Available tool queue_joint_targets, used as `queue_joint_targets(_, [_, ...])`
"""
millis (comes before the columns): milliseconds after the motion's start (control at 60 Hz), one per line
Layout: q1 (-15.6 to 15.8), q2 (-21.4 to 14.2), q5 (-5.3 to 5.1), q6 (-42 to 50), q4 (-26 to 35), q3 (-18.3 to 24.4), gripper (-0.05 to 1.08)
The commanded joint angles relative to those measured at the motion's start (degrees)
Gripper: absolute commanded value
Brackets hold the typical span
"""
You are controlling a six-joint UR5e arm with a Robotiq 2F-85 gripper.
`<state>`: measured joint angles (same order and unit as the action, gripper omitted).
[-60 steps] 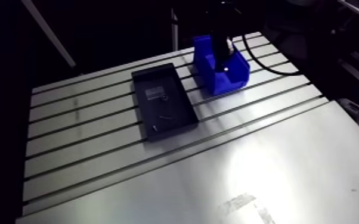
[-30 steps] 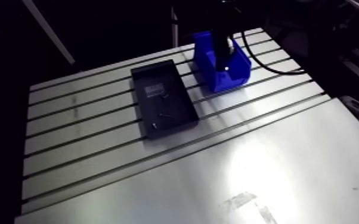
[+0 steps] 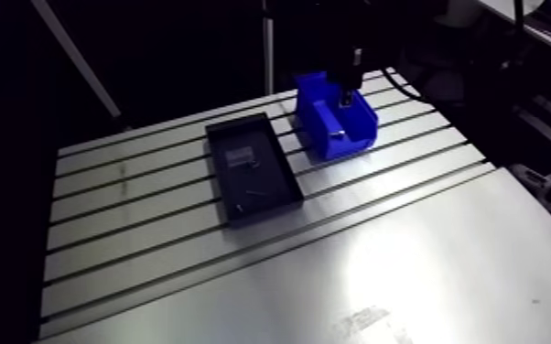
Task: Pick up the M10 bolt from the tray and put it into the blue bin.
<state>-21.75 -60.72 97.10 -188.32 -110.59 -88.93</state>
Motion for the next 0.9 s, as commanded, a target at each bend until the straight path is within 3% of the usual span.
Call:
queue_joint_targets(17, [-0.37, -5.29, -3.14, 2.36, 8.04, 4.11, 0.00])
queue_joint_targets(100, [-0.49, -7.99, -4.23, 8.05, 10.03, 4.19, 0.00])
queue_joint_targets(283, [0.17, -13.30, -3.75, 29.62, 10.21, 3.50, 0.00])
queue_joint_targets(350, [0.46, -14.55, -4.10, 37.86, 10.35, 3.46, 0.00])
queue_joint_targets(467, [1.54, -15.56, -4.12, 49.78, 10.35, 3.28, 0.00])
queue_joint_targets(500, [2.27, -15.86, -4.08, 58.22, 10.44, 3.21, 0.00])
queue_joint_targets(633, [3.40, -16.12, -4.07, 74.03, 11.32, 2.88, 0.00])
queue_joint_targets(900, [7.05, -16.74, -4.41, 88.29, 17.28, 3.95, 0.00])
